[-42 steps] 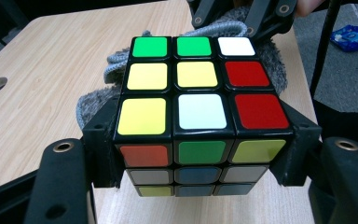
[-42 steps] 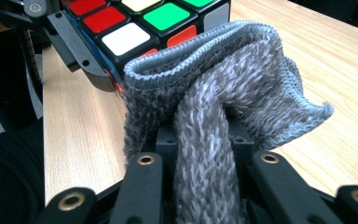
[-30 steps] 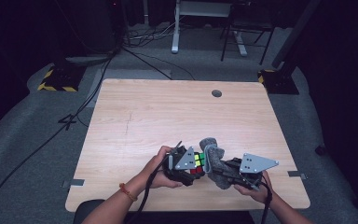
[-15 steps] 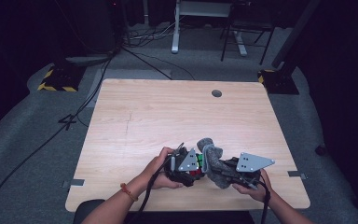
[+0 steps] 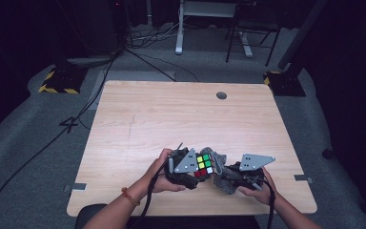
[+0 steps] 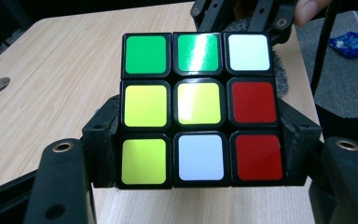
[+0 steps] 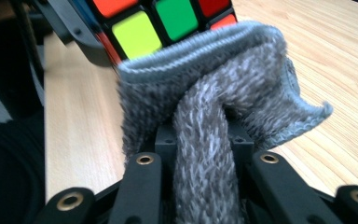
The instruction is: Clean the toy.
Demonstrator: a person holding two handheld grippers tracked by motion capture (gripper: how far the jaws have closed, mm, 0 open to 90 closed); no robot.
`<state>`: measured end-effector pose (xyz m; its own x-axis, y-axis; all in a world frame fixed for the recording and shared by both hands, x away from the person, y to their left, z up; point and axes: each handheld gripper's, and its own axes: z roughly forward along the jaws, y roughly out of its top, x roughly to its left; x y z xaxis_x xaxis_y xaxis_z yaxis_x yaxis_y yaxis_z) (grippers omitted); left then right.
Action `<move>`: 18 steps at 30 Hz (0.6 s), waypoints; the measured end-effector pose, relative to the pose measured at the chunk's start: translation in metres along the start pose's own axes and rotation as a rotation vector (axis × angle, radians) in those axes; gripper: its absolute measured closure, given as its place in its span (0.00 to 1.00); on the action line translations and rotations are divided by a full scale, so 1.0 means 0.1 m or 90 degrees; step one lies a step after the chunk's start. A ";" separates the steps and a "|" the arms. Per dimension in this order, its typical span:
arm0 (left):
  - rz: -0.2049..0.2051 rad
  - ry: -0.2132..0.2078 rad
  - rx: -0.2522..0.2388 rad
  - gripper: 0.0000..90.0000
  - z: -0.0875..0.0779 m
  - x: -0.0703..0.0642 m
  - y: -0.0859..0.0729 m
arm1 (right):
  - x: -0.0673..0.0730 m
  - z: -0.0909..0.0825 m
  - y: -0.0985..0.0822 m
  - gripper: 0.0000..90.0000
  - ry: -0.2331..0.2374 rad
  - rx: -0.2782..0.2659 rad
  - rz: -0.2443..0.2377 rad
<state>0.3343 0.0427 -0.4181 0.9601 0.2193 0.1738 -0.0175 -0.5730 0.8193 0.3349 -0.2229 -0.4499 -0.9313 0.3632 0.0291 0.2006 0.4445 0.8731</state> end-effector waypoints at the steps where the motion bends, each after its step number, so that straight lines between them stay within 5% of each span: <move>1: -0.002 0.002 0.005 0.36 0.01 0.01 -0.01 | 0.00 -0.01 0.00 0.82 0.003 -0.006 0.004; 8: 0.004 0.010 0.054 0.36 0.12 -0.01 -0.06 | 0.01 -0.13 0.06 0.82 0.009 -0.057 0.000; 14: -0.012 0.001 0.027 0.37 0.06 0.02 -0.05 | 0.03 -0.11 0.06 0.82 -0.006 -0.054 -0.009; 18: -0.017 -0.007 -0.002 0.37 0.01 0.01 0.01 | 0.04 0.01 -0.02 0.82 0.000 -0.004 -0.009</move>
<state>0.3352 0.0416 -0.4173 0.9633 0.2255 0.1457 0.0072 -0.5642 0.8256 0.3311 -0.2212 -0.4518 -0.9340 0.3568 0.0168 0.1854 0.4440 0.8766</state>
